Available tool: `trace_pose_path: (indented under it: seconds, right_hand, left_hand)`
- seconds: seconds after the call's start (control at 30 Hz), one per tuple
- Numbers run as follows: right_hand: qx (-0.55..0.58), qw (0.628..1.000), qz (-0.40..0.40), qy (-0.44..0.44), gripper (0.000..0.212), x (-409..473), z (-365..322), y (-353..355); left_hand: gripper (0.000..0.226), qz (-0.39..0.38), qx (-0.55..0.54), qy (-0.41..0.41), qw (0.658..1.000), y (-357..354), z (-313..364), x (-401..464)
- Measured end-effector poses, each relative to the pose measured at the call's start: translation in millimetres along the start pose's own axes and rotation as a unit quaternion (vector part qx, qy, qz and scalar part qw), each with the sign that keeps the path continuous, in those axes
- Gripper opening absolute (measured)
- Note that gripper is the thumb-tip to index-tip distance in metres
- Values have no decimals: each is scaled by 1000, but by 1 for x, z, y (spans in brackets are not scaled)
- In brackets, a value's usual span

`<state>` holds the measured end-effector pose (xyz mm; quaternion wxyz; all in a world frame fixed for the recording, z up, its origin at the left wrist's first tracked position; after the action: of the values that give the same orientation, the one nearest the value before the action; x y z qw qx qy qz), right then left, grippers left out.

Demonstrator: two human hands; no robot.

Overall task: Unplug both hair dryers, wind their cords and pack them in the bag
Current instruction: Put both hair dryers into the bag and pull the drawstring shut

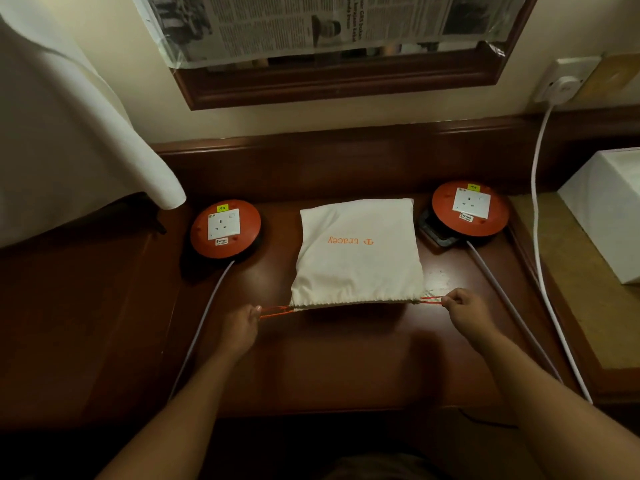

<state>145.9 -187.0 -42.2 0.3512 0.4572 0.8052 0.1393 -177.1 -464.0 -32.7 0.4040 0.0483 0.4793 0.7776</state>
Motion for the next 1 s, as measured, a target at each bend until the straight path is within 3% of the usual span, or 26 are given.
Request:
trace_pose_path:
  seconds: [0.37,0.57,0.67,0.77,0.93,1.0]
  right_hand:
    - [-21,991,105,-75,16,-9,13,7]
    - [-219,968,5,-125,27,-20,13,4]
    - [-274,957,-21,-95,50,-25,8,-9]
    - [-275,961,-24,-7,57,-22,1,-31]
    - [-211,974,-70,50,25,-21,-11,-64]
    - [-184,980,-60,36,14,-22,-12,-70]
  left_hand:
    - [31,45,52,68,995,-18,-26,-10]
    - [11,50,68,48,995,-37,-29,-16]
    - [39,16,81,47,995,-47,-15,-17]
    - [48,-38,76,27,996,-60,7,-13]
    - [52,-108,29,15,994,-79,40,-1]
    - [39,-126,-2,28,992,-82,46,5]
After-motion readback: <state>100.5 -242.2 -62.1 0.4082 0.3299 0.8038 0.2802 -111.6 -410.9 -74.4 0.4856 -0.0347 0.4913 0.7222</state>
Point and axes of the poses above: each hand's wrist, its own x-axis towards the middle knuckle, its own y-axis out of the back of the hand, z = x × y, the point moved 1 cm from there along x, towards the middle knuckle, and after that the axes turned 8 degrees about -z, right-handed, at the moved point
